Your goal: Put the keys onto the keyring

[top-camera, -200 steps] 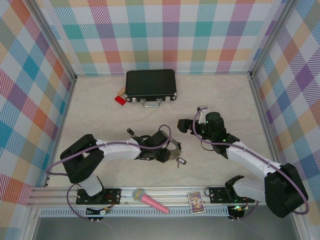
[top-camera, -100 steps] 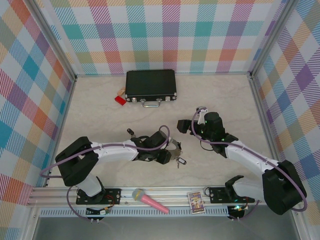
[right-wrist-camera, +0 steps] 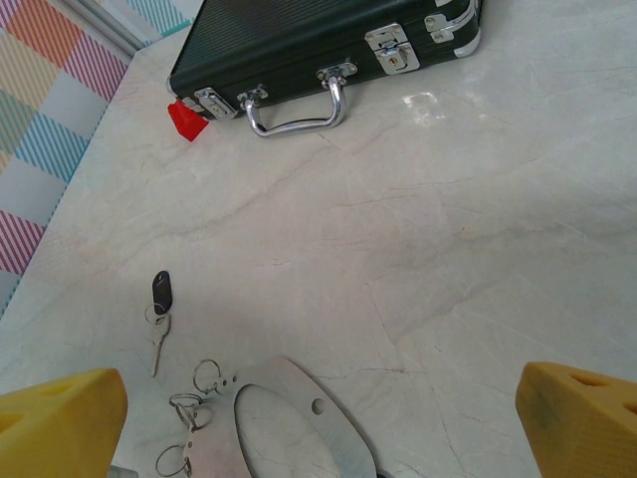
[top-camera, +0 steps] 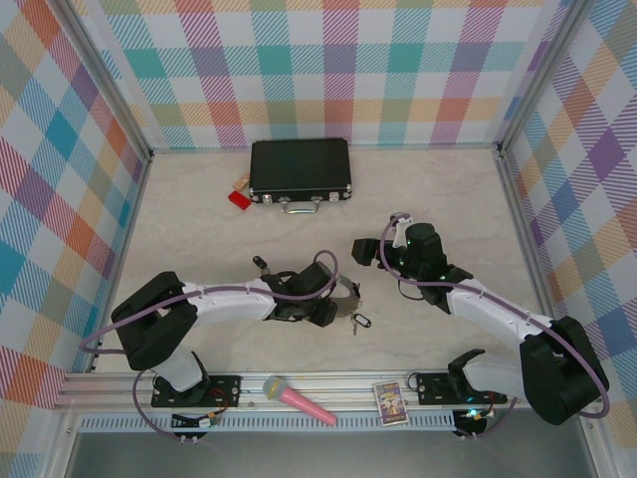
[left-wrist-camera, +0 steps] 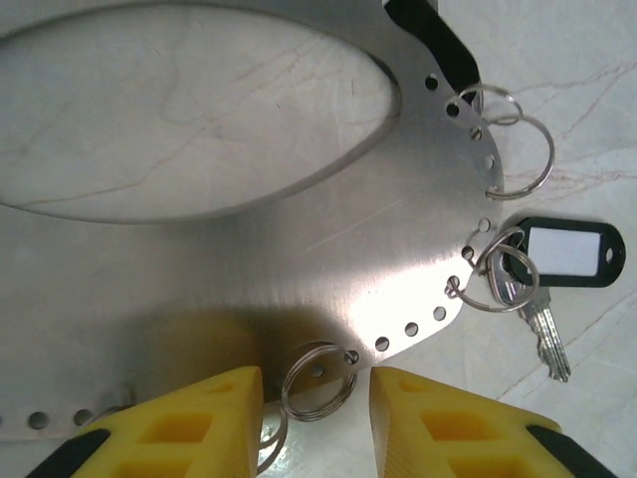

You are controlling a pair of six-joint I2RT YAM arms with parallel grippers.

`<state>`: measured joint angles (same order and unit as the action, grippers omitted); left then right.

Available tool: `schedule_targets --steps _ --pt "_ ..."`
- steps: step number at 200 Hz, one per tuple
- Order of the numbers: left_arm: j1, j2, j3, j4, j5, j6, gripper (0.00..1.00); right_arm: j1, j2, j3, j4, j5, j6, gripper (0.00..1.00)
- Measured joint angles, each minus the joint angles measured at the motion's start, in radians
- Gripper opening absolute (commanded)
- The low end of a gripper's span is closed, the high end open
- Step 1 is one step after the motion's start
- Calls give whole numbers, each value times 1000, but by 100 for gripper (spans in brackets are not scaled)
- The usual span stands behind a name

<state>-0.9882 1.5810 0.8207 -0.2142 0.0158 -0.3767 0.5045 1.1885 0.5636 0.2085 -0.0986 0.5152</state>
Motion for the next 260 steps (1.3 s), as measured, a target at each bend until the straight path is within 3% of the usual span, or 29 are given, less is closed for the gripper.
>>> schedule_targets --steps 97,175,190,209,260 --pt "0 34 5 6 6 4 34 0 6 0 1 -9 0 99" --pt "0 36 7 3 80 8 25 0 6 0 1 -11 0 99" --pt "0 36 7 3 86 6 19 0 6 0 1 -11 0 99" --pt "-4 36 7 3 96 16 26 0 6 0 1 -11 0 99" --pt "-12 51 10 -1 96 22 21 0 6 0 1 -11 0 99"
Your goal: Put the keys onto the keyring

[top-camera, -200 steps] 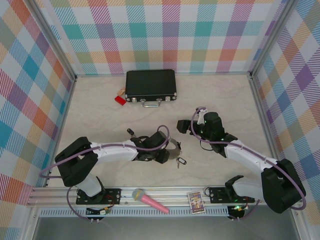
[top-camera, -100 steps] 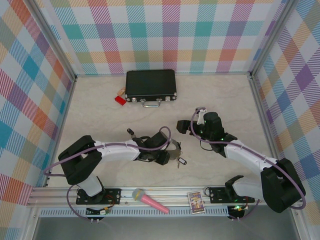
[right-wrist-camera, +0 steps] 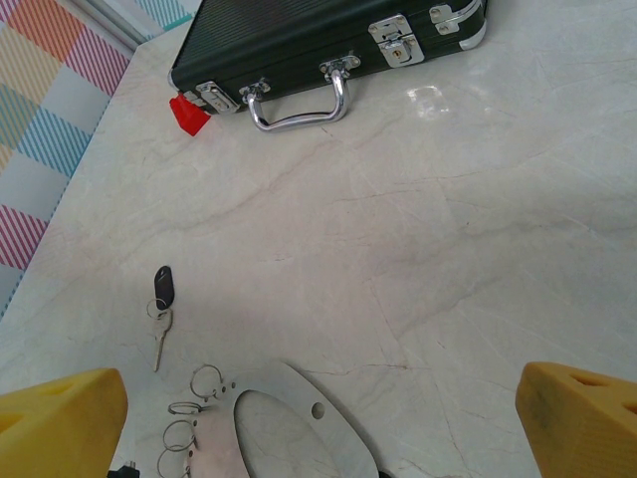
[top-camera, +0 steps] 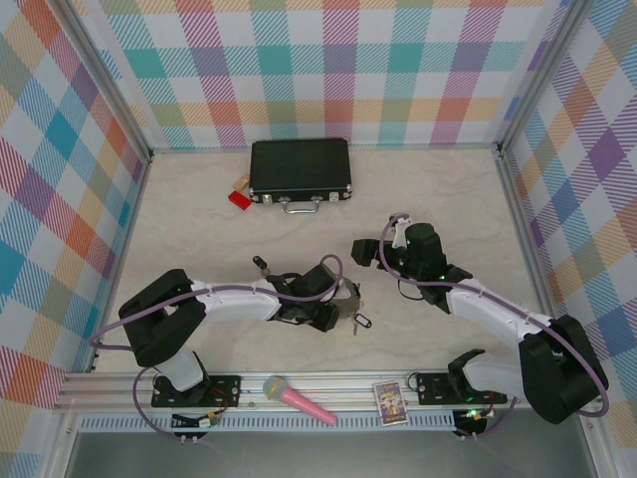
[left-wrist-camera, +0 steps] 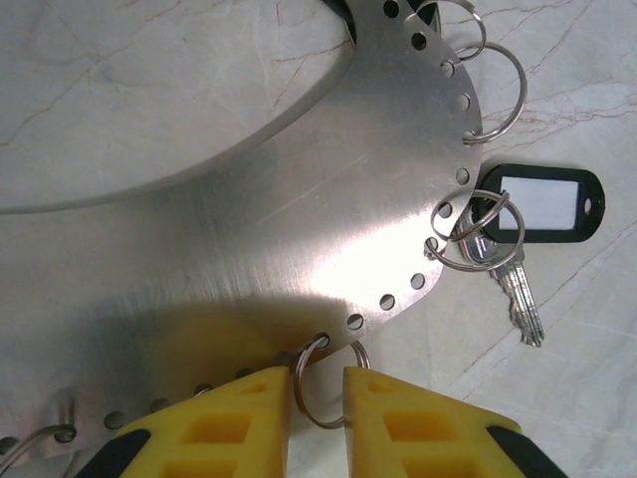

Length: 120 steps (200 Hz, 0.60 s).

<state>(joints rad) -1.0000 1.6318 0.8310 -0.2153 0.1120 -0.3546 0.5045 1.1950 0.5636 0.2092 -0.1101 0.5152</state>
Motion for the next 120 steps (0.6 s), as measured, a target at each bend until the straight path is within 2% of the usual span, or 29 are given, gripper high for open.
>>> schedule_targets --steps 56,67,79,95,120 --pt "0 8 2 10 3 -13 21 0 0 0 0 0 0 99" --pt "0 11 4 15 3 -22 16 0 0 0 0 0 0 99" --pt "0 15 4 26 3 -34 15 0 0 0 0 0 0 99" --pt "0 17 4 36 3 -47 4 0 0 0 0 0 0 99" --pt "0 16 5 42 0 -70 4 0 0 0 0 0 0 99"
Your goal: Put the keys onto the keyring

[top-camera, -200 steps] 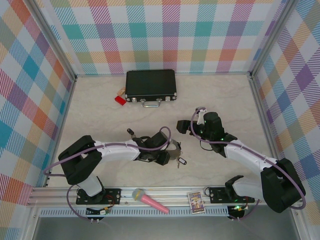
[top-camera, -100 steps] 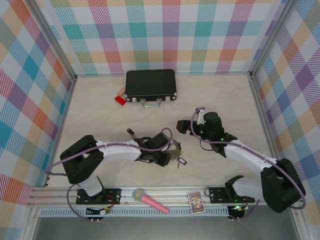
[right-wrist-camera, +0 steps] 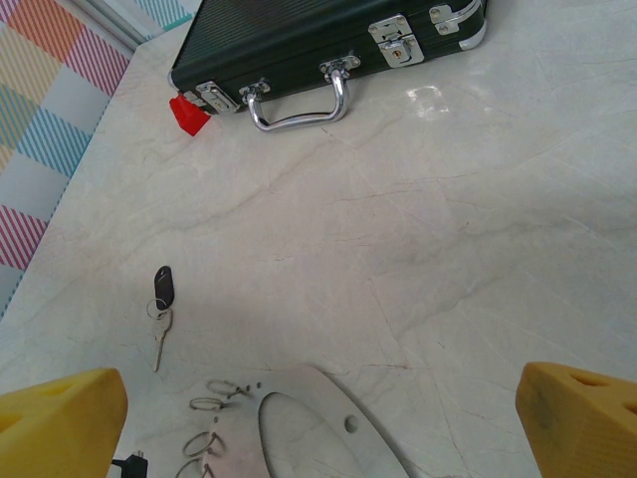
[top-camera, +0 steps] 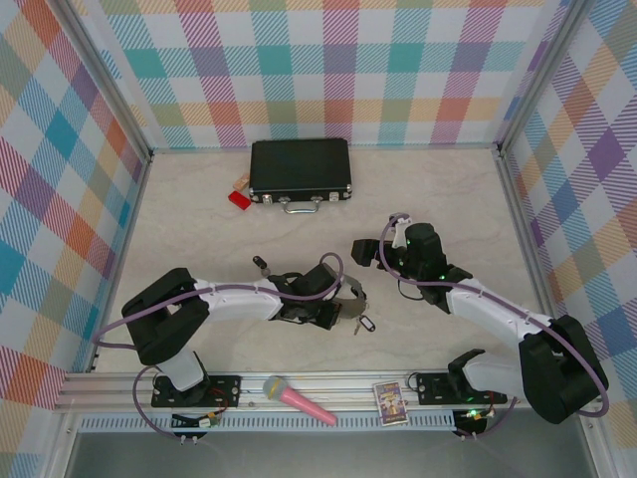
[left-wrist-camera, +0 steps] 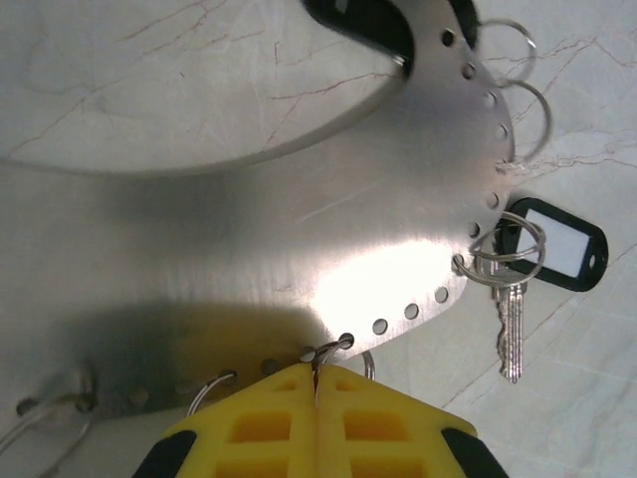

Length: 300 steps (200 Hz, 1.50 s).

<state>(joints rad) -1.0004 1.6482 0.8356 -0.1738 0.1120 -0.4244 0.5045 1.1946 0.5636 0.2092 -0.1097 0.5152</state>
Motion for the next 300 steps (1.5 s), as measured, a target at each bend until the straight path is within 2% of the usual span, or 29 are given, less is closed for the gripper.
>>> schedule_targets --steps 97,157,193,254,285,300 --pt "0 -38 11 -45 -37 -9 0 0 0 0 0 0 0 99" --pt "-1 -161 58 -154 -177 33 0 0 -45 -11 14 4 -4 99" --pt "-1 -229 99 -166 -263 105 0 0 -139 -38 31 21 -27 99" --pt "-1 -232 227 -145 -350 280 0 0 -323 -47 34 46 -85 98" --pt "-1 -245 227 -68 -407 367 0 0 -355 -31 -15 45 -121 92" --pt "0 -258 227 -27 -421 398 0 0 -346 -10 -49 43 -140 84"
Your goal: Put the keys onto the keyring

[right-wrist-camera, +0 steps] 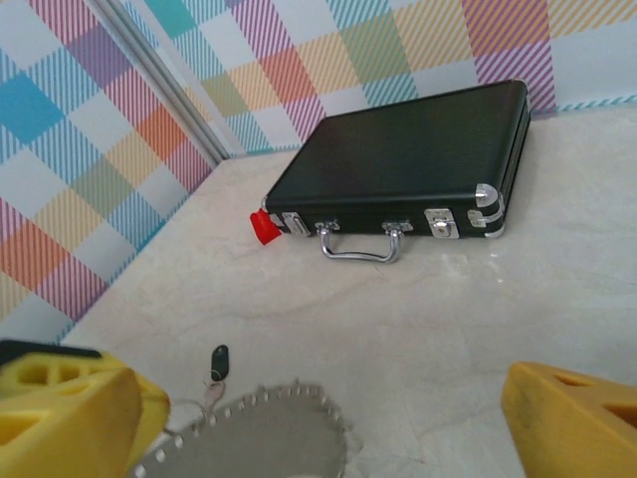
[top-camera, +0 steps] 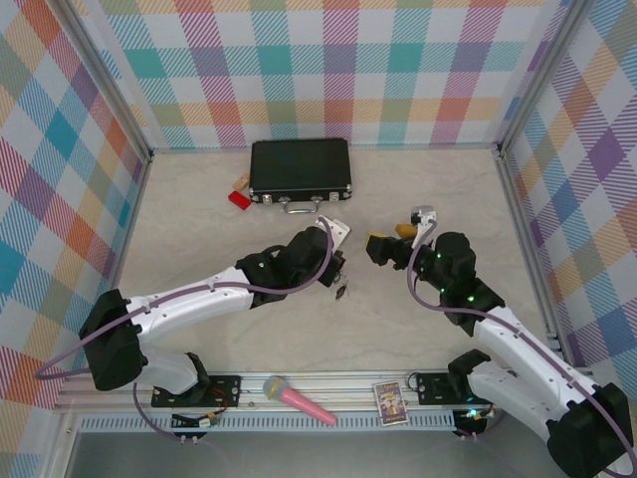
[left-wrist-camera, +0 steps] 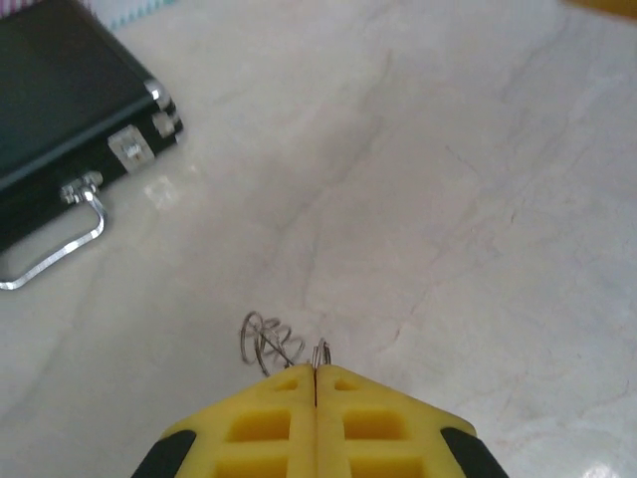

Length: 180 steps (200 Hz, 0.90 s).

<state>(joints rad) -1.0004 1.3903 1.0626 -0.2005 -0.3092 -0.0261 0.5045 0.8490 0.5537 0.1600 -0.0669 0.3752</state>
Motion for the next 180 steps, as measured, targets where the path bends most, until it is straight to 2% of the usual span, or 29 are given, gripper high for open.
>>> schedule_targets --steps 28,45,66,97,120,180 --pt "31 -51 -27 97 71 28 0 -1 40 47 -38 -39 -16 62" --pt "69 -87 -53 154 152 35 0 -2 83 80 -47 -79 -19 56" --pt "130 -117 -71 218 270 29 0 -7 126 99 -29 -160 -21 45" --pt "207 -145 -96 309 438 -9 0 -8 172 101 52 -284 -2 49" --pt "247 -159 -120 361 540 -45 0 -14 207 114 115 -367 28 46" --pt "287 -201 -167 459 669 -112 0 -21 263 140 294 -520 108 37"
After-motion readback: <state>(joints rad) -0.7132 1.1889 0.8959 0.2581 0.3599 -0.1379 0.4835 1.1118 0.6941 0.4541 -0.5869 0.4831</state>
